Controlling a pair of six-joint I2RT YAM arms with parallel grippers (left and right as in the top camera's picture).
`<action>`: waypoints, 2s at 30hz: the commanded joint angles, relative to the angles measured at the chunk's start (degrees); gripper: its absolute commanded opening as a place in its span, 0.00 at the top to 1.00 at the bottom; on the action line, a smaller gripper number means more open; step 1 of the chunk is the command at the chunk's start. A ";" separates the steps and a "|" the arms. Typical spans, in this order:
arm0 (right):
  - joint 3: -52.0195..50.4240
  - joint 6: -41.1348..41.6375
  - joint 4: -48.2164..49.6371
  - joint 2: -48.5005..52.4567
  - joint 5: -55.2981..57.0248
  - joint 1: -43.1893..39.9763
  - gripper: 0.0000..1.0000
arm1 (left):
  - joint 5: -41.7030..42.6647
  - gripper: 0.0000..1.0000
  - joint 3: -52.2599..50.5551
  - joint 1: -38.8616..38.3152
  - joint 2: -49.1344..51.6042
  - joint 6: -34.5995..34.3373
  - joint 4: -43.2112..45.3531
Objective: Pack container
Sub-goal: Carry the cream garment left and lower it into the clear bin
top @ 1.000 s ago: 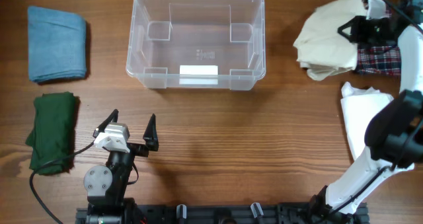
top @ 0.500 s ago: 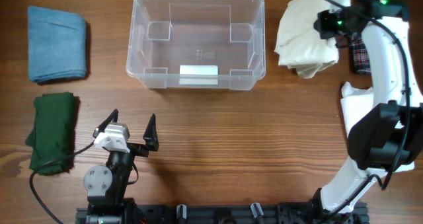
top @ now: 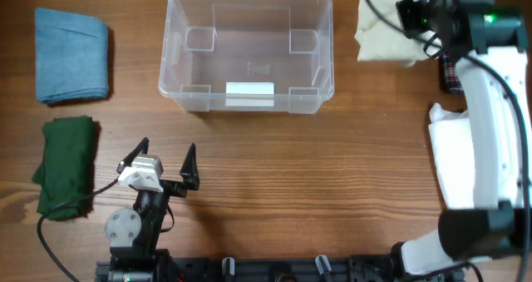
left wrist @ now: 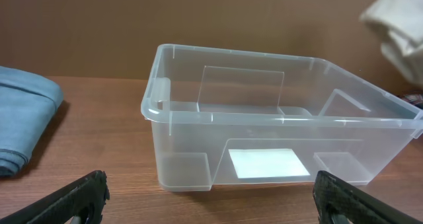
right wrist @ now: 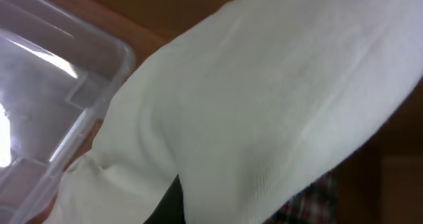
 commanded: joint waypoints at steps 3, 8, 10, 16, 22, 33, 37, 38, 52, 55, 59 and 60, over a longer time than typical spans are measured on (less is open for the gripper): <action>2.84 -19.54 2.19 -3.91 -0.87 10.54 0.96 | -0.52 0.00 -0.37 -0.33 -0.42 -0.35 -0.15; 2.73 -37.86 0.09 -3.63 -0.52 18.60 0.96 | -0.50 0.00 -0.37 -0.33 -0.42 -0.35 -0.13; 2.73 -42.16 0.09 -3.63 -0.44 21.44 0.96 | -0.52 0.00 -0.35 -0.33 -0.42 -0.33 -0.15; 2.71 -48.94 0.13 -2.36 -1.81 25.38 0.96 | -0.50 0.00 -0.37 -0.33 -0.42 -0.35 -0.15; 2.71 -49.20 2.40 0.57 -4.76 25.55 0.96 | -0.50 0.00 -0.37 -0.33 -0.42 -0.33 -0.15; 2.71 -34.73 19.63 5.62 -2.56 25.55 0.95 | -0.52 0.00 -0.37 -0.33 -0.42 -0.35 -0.13; 2.69 -33.48 21.44 7.61 -0.57 25.55 0.96 | -0.52 0.00 -0.37 -0.33 -0.42 -0.35 -0.13; 2.69 -32.06 22.08 8.07 0.50 25.55 0.96 | -0.52 0.00 -0.35 -0.33 -0.42 -0.35 -0.13; 2.56 -25.24 23.21 16.85 6.03 25.31 0.96 | -0.50 0.00 -0.37 -0.33 -0.42 -0.33 -0.15; 2.43 -24.76 23.04 17.81 6.03 25.27 0.96 | -0.52 0.00 -0.35 -0.33 -0.42 -0.33 -0.15; 2.34 -24.37 22.84 18.84 5.70 24.76 0.96 | -0.50 0.00 -0.37 -0.33 -0.42 -0.33 -0.15; 2.34 -24.41 22.77 18.93 5.31 24.63 0.96 | -0.52 0.00 -0.37 -0.33 -0.42 -0.35 -0.15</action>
